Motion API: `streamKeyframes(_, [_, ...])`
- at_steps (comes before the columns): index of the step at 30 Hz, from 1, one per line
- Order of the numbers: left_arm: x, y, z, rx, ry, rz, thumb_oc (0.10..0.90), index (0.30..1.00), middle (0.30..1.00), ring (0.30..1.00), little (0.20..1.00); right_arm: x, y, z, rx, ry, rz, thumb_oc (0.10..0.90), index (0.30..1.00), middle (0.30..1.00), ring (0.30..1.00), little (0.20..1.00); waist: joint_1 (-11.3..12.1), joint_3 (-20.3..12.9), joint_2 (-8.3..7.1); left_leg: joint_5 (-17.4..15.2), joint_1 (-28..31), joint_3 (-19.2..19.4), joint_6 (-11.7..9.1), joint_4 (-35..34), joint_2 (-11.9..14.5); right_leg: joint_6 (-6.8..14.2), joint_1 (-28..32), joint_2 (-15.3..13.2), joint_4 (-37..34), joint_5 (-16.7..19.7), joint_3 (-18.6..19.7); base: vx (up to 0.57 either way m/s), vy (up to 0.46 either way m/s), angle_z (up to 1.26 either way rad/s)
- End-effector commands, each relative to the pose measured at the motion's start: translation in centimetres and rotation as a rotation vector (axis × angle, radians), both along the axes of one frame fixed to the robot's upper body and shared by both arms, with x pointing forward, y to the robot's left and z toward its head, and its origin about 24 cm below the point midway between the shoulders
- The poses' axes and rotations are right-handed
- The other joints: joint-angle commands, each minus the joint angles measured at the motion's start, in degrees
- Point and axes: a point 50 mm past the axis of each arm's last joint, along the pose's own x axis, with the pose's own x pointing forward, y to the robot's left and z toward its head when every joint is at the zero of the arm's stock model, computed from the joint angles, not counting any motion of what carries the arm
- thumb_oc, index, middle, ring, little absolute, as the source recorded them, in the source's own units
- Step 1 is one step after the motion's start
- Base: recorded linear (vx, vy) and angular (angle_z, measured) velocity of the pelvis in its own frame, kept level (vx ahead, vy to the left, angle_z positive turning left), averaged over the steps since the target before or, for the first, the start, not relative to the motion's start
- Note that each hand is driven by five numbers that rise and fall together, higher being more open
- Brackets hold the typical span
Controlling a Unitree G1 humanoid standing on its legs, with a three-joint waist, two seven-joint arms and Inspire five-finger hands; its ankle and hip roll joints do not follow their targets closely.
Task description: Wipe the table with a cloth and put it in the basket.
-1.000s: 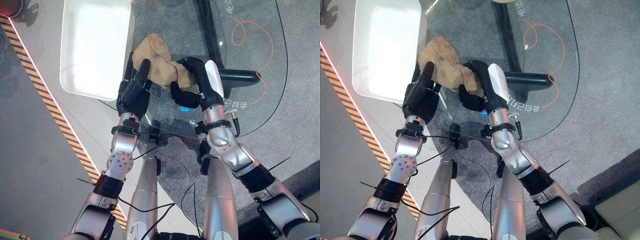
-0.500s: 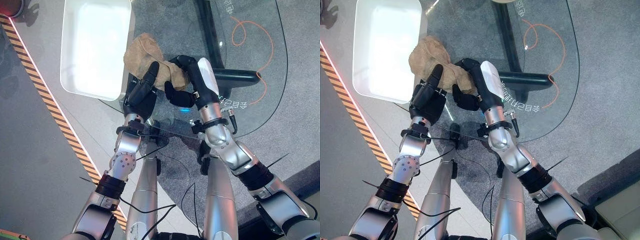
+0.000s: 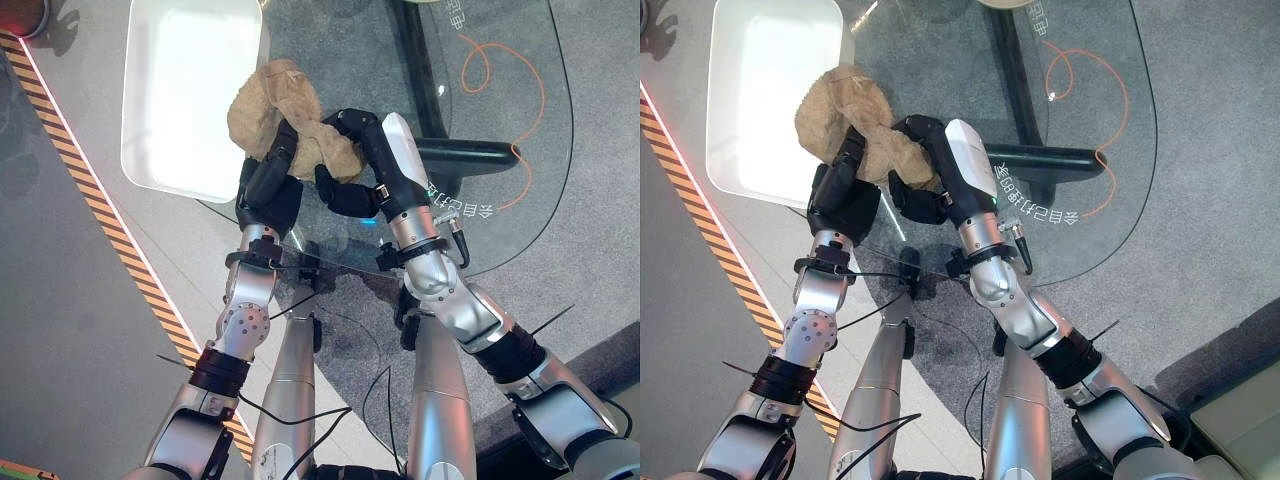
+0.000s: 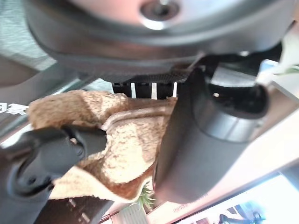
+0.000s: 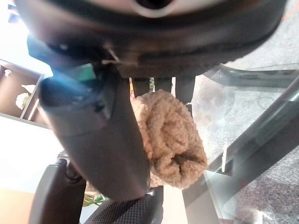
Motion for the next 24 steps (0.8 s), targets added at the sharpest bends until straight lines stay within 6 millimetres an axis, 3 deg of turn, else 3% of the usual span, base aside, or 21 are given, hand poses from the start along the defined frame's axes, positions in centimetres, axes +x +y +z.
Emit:
streamKeyframes(1, [-0.9, -1.1, 6.6, -0.013, -0.324, -0.050, 0.100, 0.300, 0.300, 0.300, 0.200, -3.7, 2.8, 7.6, 0.108, -0.354, 0.208, 0.100, 0.300, 0.300, 0.300, 0.200, -0.16, -1.29, -1.85, -9.47, 3.62, 6.81, 6.14, 4.89, -6.61, 1.36, 5.49, 3.13, -19.21, 11.82, -2.65, 0.00, -0.002, 0.04])
streamKeyframes(12, [-1.1, -0.7, 6.9, -0.035, -0.348, -0.008, 0.100, 0.300, 0.300, 0.300, 0.200, -3.6, 2.9, 7.6, 0.108, -0.347, 0.206, 0.100, 0.300, 0.300, 0.300, 0.200, -0.15, -1.29, -1.90, -9.49, 3.74, 6.72, 6.14, 4.82, -6.66, 1.36, 5.47, 3.16, -19.09, 11.80, -2.65, 0.00, 0.000, 0.00])
streamKeyframes(13, [-1.1, -0.6, 7.0, -0.039, -0.355, 0.006, 0.100, 0.300, 0.300, 0.300, 0.200, -3.6, 2.9, 7.6, 0.110, -0.343, 0.206, 0.133, 0.328, 0.328, 0.328, 0.233, -0.14, -1.29, -1.93, -9.45, 3.68, 6.71, 6.11, 4.81, -6.65, 1.35, 5.43, 3.15, -19.11, 11.79, -2.64, 0.00, 0.000, 0.00])
streamKeyframes(14, [-1.1, -0.5, 7.1, -0.041, -0.358, 0.014, 0.100, 0.300, 0.300, 0.300, 0.200, -3.6, 2.9, 7.6, 0.111, -0.341, 0.206, 0.336, 0.502, 0.502, 0.502, 0.436, -0.14, -1.29, -1.96, -9.44, 3.69, 6.72, 6.10, 4.81, -6.64, 1.34, 5.45, 3.13, -19.15, 11.79, -2.63, 0.00, 0.000, 0.00])
streamKeyframes(15, [-1.2, -0.4, 7.2, -0.047, -0.363, 0.025, 0.100, 0.300, 0.300, 0.300, 0.200, -3.6, 2.9, 7.6, 0.116, -0.339, 0.203, 0.715, 0.827, 0.827, 0.827, 0.815, -0.13, -1.29, -1.98, -9.42, 3.68, 6.73, 6.06, 4.80, -6.63, 1.32, 5.49, 3.12, -19.21, 11.79, -2.60, 0.00, 0.000, 0.00])
streamKeyframes(16, [-1.2, -0.3, 7.1, -0.051, -0.365, 0.034, 0.100, 0.300, 0.300, 0.300, 0.200, -3.5, 2.9, 7.6, 0.119, -0.337, 0.204, 0.800, 0.900, 0.900, 0.900, 0.900, -0.11, -1.29, -1.99, -9.40, 3.83, 6.73, 6.05, 4.62, -6.63, 1.31, 5.62, 3.15, -19.30, 11.76, -2.62, 0.00, 0.000, 0.00])
streamKeyframes(24, [-1.4, 0.5, 7.3, -0.085, -0.367, 0.126, 0.100, 0.300, 0.300, 0.300, 0.200, -3.5, 2.9, 7.4, 0.132, -0.338, 0.200, 0.800, 0.900, 0.900, 0.900, 0.900, 0.11, -1.29, -2.05, -9.39, 3.41, 6.43, 6.02, 4.89, -6.79, 1.21, 5.21, 3.17, -18.84, 11.51, -2.75, 0.00, 0.000, 0.00])
